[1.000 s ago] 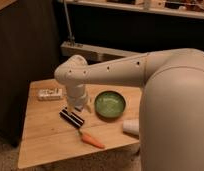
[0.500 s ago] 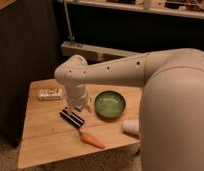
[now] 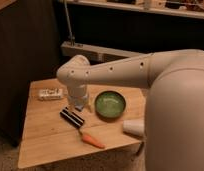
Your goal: Drag the ceramic bowl in a circle
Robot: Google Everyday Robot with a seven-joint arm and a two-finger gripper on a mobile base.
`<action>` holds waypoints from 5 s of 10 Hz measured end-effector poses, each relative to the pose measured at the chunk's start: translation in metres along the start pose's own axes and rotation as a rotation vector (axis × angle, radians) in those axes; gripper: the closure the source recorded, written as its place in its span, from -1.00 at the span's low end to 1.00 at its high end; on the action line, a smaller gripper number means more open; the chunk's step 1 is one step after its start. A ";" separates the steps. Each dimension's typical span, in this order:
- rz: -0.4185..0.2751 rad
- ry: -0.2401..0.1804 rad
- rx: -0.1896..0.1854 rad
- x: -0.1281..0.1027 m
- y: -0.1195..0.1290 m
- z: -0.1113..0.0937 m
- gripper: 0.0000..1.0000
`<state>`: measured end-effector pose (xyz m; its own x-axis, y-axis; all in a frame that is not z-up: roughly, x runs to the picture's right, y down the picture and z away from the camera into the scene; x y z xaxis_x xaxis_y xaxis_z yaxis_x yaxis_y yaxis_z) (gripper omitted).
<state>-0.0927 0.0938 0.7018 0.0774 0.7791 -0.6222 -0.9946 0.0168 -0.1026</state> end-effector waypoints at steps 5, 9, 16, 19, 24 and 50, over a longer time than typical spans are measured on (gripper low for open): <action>0.054 -0.154 -0.148 -0.048 -0.123 -0.025 -0.30; 0.058 -0.172 -0.160 -0.055 -0.138 -0.027 -0.30; 0.030 -0.142 -0.198 -0.079 -0.166 -0.026 -0.30; 0.057 -0.153 -0.179 -0.125 -0.227 -0.031 -0.30; 0.061 -0.168 -0.161 -0.143 -0.249 -0.033 -0.30; -0.052 -0.095 -0.367 -0.139 -0.270 0.154 -0.09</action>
<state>0.1547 0.0777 0.9350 0.1034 0.8381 -0.5357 -0.8972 -0.1539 -0.4139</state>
